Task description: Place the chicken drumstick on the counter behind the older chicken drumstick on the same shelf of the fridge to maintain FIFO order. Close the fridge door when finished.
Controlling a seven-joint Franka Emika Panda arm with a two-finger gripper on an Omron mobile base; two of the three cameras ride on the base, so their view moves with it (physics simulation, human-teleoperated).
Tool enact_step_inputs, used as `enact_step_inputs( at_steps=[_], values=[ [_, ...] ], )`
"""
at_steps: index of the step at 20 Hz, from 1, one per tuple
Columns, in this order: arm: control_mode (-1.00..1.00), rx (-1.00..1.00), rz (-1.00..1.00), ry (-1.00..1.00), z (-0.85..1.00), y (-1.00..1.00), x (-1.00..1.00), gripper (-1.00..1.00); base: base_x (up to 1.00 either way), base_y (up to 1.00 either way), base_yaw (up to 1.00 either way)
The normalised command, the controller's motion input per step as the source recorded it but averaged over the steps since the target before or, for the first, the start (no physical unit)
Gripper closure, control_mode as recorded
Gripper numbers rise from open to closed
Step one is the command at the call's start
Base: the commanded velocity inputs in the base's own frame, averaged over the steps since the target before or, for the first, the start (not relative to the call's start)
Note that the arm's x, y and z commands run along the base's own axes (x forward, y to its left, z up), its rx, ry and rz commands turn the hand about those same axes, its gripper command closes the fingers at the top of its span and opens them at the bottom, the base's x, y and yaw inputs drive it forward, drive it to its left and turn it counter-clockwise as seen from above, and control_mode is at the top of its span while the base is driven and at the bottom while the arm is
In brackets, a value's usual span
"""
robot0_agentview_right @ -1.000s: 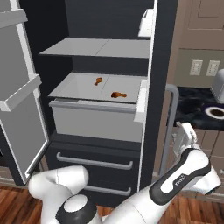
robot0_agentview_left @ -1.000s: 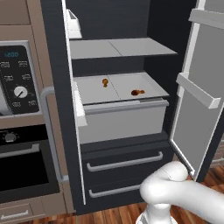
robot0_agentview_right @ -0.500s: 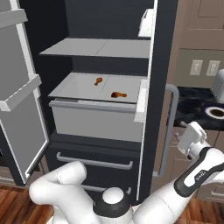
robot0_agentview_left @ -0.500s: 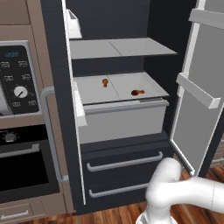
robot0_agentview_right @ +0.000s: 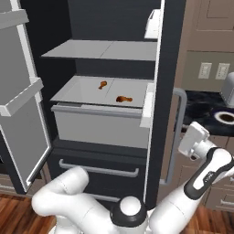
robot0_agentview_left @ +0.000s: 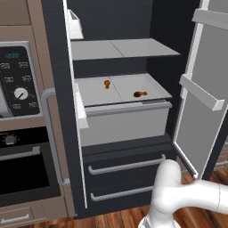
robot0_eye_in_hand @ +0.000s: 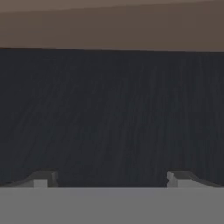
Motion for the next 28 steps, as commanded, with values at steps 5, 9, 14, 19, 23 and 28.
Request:
enact_step_inputs(
  at_steps=[5,9,14,19,23,28],
  values=[
    [-1.00,0.00,0.02,0.04,0.00,0.92,0.06,-1.00,0.00,0.00,0.00],
    [-1.00,-0.01,0.00,0.04,0.00,0.96,0.00,-1.00,0.00,0.00,0.00],
    [-1.00,-0.01,0.00,0.04,0.03,1.00,0.00,-1.00,0.00,0.00,0.00],
    [-1.00,-0.01,0.00,0.05,0.15,0.98,0.12,-1.00,0.00,0.00,0.00],
    [-1.00,-0.02,-0.09,0.10,0.30,0.64,0.39,-1.00,0.00,0.00,0.00],
    [-1.00,-0.02,-0.19,0.21,0.26,0.28,0.60,-1.00,0.00,0.00,0.00]
  ],
)
